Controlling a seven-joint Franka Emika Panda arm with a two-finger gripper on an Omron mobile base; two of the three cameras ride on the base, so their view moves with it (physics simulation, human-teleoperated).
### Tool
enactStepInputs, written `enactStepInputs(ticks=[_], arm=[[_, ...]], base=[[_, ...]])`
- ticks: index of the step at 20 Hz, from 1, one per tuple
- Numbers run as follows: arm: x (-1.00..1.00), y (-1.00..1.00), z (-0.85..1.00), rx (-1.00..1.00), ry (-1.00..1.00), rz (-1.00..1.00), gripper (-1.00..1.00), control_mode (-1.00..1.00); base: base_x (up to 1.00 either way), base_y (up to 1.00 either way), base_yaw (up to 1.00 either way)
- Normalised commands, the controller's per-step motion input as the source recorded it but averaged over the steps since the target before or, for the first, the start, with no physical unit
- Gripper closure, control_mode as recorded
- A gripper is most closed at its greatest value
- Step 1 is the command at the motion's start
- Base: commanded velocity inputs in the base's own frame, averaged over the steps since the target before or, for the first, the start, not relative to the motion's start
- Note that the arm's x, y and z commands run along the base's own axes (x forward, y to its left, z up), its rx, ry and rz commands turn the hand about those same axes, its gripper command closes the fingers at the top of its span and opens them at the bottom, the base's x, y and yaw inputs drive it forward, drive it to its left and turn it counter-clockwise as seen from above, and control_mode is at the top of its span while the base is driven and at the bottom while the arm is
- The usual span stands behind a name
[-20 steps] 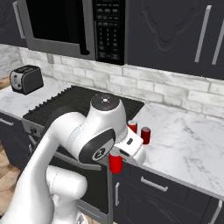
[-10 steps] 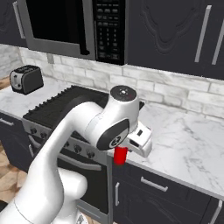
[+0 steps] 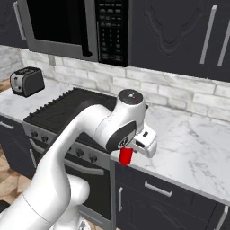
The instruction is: Four empty soda cans are scattered around the kitchen. Gather all the cans and cluster them next to the stove for recycling.
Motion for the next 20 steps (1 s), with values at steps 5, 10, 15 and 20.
enactStepInputs(ticks=[5,10,15,20], arm=[[0.25,0.0,-0.07,0.0,-0.03,0.0,1.0,-1.0],[0.26,0.0,-0.04,0.0,-0.02,0.0,1.0,-1.0],[0.3,0.0,-0.1,0.0,0.0,0.0,1.0,-1.0],[0.34,0.0,-0.19,0.0,0.0,0.0,1.0,-1.0]], base=[[0.0,0.0,0.0],[0.0,0.0,0.0],[0.0,0.0,0.0],[0.0,0.0,0.0]])
